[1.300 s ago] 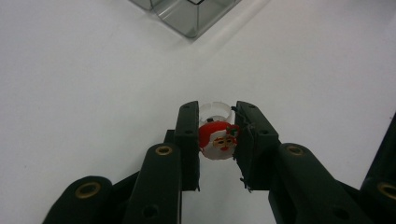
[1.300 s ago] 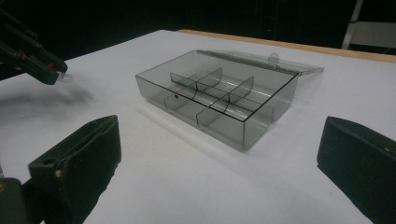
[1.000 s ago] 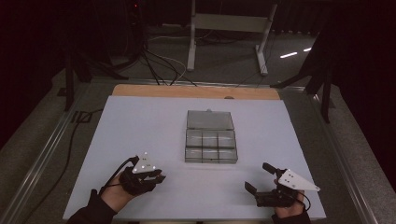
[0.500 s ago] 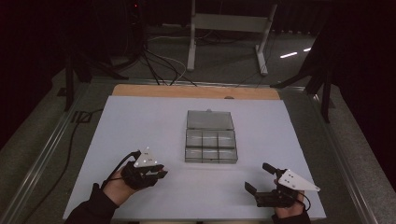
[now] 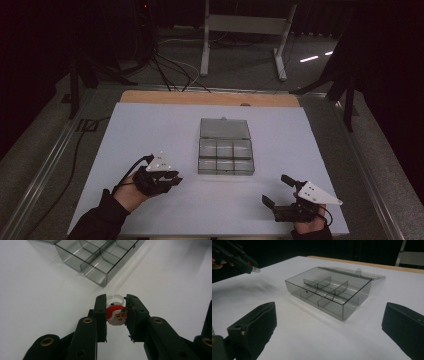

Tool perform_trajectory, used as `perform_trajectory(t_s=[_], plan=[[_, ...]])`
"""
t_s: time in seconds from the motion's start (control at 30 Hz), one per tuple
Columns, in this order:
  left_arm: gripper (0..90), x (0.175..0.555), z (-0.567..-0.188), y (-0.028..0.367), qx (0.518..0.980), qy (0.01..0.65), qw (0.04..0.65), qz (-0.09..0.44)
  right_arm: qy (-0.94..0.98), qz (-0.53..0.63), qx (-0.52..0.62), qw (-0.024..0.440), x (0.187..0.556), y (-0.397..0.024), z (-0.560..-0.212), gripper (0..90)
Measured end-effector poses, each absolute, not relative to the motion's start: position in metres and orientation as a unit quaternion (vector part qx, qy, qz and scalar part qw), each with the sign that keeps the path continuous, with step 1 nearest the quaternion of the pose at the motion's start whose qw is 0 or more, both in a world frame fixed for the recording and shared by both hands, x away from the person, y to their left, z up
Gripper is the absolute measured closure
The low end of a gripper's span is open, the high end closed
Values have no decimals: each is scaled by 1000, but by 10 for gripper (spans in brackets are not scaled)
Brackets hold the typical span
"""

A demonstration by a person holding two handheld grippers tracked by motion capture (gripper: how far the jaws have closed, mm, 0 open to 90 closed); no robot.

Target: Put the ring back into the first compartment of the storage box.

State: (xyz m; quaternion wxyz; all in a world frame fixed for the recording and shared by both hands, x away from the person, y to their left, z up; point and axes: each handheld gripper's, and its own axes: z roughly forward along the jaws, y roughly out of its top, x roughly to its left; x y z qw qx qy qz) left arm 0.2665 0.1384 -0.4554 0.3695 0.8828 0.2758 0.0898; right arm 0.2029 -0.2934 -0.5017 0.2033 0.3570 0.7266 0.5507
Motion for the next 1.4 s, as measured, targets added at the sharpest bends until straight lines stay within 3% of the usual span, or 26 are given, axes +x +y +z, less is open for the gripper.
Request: perform_trajectory(t_s=[1.4], plan=[[728, 318, -434, 111, 869, 251, 422, 67, 728, 550, 357, 201, 203, -293, -502, 0]])
